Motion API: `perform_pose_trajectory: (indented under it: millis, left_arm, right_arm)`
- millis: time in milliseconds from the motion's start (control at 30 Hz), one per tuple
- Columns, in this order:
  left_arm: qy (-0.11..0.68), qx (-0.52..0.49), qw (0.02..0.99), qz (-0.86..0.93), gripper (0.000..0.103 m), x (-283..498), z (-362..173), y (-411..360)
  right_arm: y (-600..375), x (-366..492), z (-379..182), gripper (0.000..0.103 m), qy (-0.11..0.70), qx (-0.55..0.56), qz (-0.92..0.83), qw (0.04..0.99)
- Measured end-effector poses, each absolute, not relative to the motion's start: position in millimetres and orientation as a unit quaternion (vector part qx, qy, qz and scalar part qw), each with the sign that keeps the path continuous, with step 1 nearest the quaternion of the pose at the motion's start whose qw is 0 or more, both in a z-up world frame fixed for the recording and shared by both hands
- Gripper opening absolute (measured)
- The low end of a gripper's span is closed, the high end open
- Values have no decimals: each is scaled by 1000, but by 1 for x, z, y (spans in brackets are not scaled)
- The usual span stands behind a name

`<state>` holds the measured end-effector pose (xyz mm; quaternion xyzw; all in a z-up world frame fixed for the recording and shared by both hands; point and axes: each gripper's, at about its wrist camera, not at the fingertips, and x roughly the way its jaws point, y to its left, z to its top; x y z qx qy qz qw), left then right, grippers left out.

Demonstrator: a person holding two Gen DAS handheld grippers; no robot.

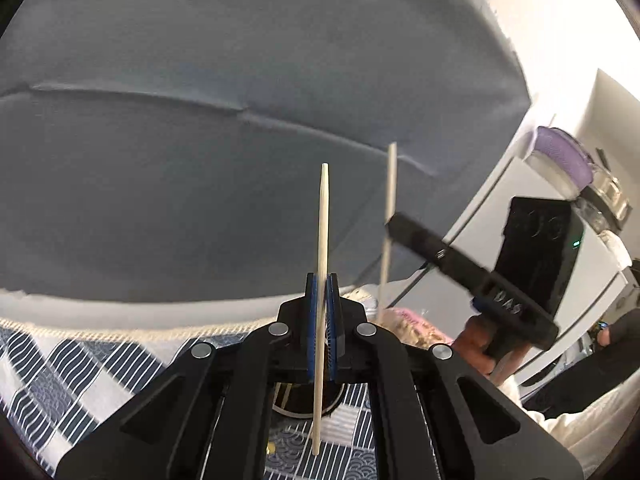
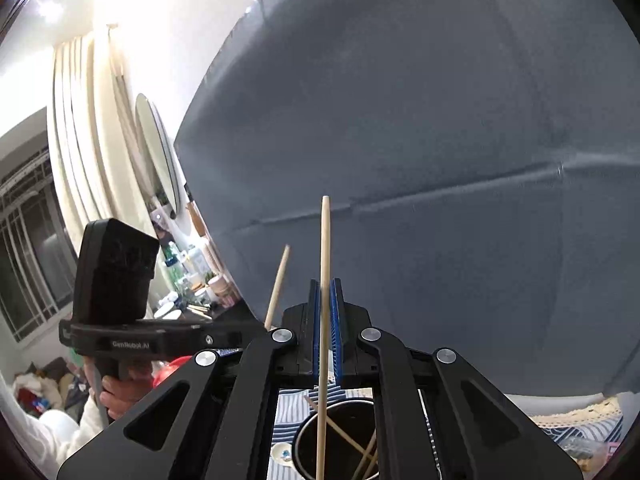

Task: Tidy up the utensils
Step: 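Lift both chopsticks and carry them over the black cup, then drop both chopsticks into the black cup by opening both tools, then withdraw both tools from the cup and move toward the white spoons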

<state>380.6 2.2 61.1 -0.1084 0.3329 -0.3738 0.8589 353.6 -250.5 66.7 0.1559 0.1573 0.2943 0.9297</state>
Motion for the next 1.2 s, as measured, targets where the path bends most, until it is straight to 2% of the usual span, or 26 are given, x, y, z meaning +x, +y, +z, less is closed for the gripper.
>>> perform_pose_trajectory:
  millis: [400, 667, 933, 1000, 1033, 1067, 1100, 1133, 1200]
  left_arm:
    - [291, -118, 855, -413, 5, 406, 27, -8]
    - [304, -108, 850, -416, 5, 403, -1, -20]
    - [321, -81, 857, -395, 6, 381, 7, -20]
    - [324, -75, 861, -385, 15, 374, 14, -18]
    - [324, -70, 867, -373, 23, 369, 20, -16]
    - [324, -67, 870, -366, 32, 366, 23, -15]
    - [325, -62, 873, -358, 36, 360, 28, -13]
    - [324, -57, 878, -348, 43, 355, 33, -11]
    - [324, -48, 884, -332, 56, 346, 38, -4]
  right_arm:
    - [-241, 373, 30, 5, 172, 128, 278, 936]
    - [-232, 375, 5, 5, 209, 122, 270, 932]
    - [-223, 359, 4, 9, 242, 95, 233, 937]
    - [-218, 352, 10, 11, 247, 75, 216, 942]
    - [-213, 347, 15, 15, 247, 60, 204, 945]
    - [-211, 342, 19, 28, 245, 51, 198, 948]
    - [-211, 337, 22, 43, 242, 43, 194, 950]
    - [-210, 329, 27, 48, 239, 33, 190, 952]
    - [-207, 317, 35, 51, 244, 19, 188, 951]
